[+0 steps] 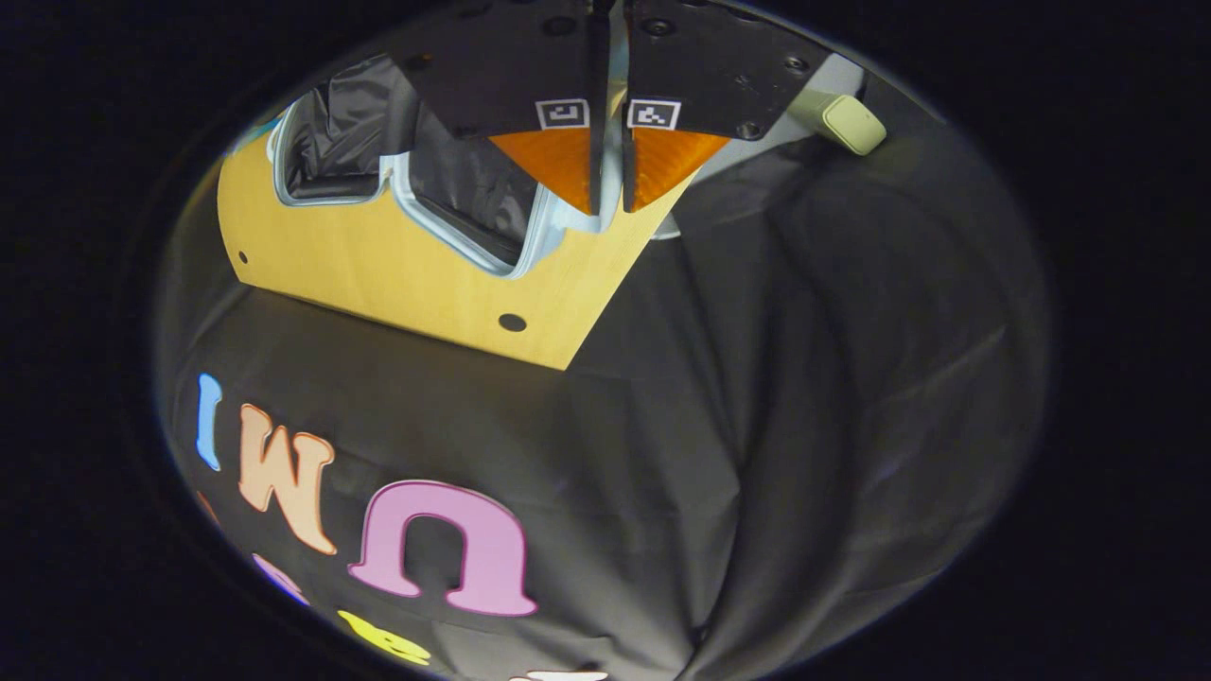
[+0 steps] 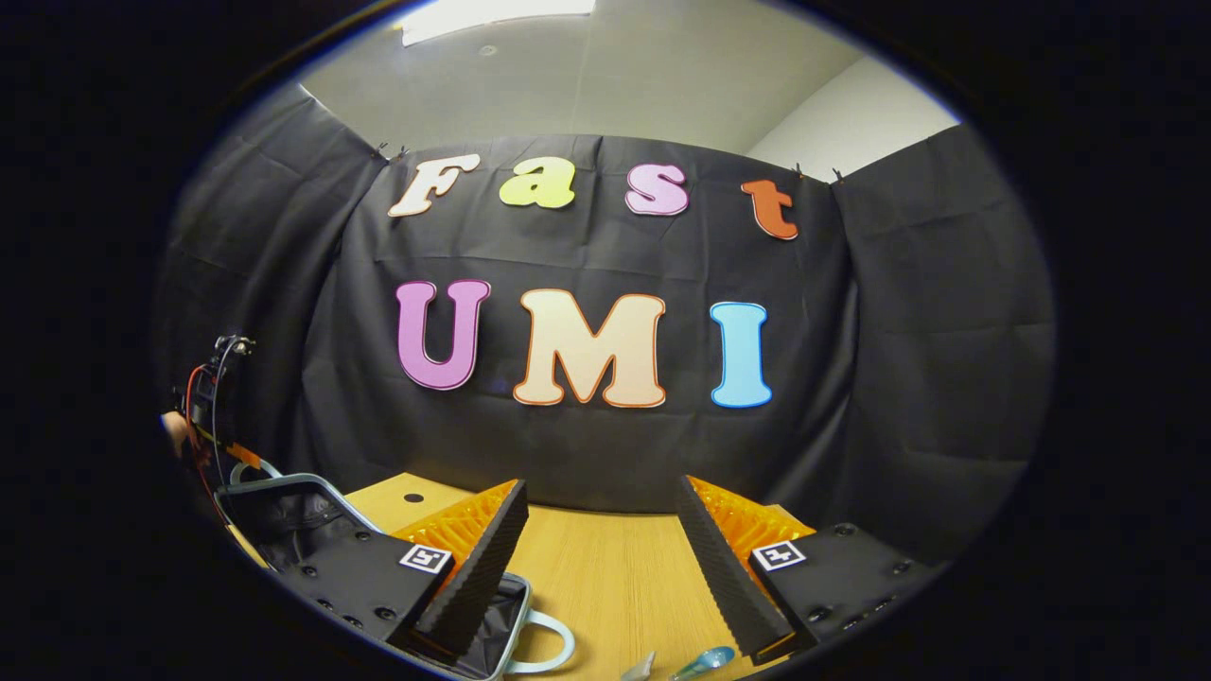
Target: First open the suitcase, pack the skin care products into it, and then close the suitcase.
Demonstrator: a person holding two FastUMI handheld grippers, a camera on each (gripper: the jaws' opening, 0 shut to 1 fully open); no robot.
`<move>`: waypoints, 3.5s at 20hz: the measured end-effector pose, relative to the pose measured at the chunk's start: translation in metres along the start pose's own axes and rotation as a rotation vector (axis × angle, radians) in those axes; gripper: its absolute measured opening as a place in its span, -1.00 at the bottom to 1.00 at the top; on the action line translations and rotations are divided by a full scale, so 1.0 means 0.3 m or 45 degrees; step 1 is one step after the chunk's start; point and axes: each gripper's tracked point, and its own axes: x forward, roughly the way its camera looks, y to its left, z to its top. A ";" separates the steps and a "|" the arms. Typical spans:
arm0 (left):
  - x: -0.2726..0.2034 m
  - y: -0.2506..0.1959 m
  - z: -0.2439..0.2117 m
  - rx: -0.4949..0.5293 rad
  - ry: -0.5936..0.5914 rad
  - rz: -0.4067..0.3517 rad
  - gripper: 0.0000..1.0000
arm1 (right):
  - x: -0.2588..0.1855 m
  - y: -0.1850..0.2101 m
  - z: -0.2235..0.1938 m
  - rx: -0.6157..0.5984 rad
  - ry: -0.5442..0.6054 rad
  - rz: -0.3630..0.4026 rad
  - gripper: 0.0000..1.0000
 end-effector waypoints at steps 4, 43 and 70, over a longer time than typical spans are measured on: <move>0.027 0.050 -0.052 -0.063 0.001 0.077 -0.89 | -0.005 -0.032 -0.019 -0.019 0.027 -0.011 0.98; -0.600 -1.699 -0.497 0.431 -0.209 -0.699 0.92 | 0.008 -0.708 -0.010 0.081 -0.034 0.125 0.96; -0.522 -1.846 -0.849 0.358 0.165 -0.786 -0.55 | -0.140 -0.609 -0.344 0.061 0.165 0.386 0.97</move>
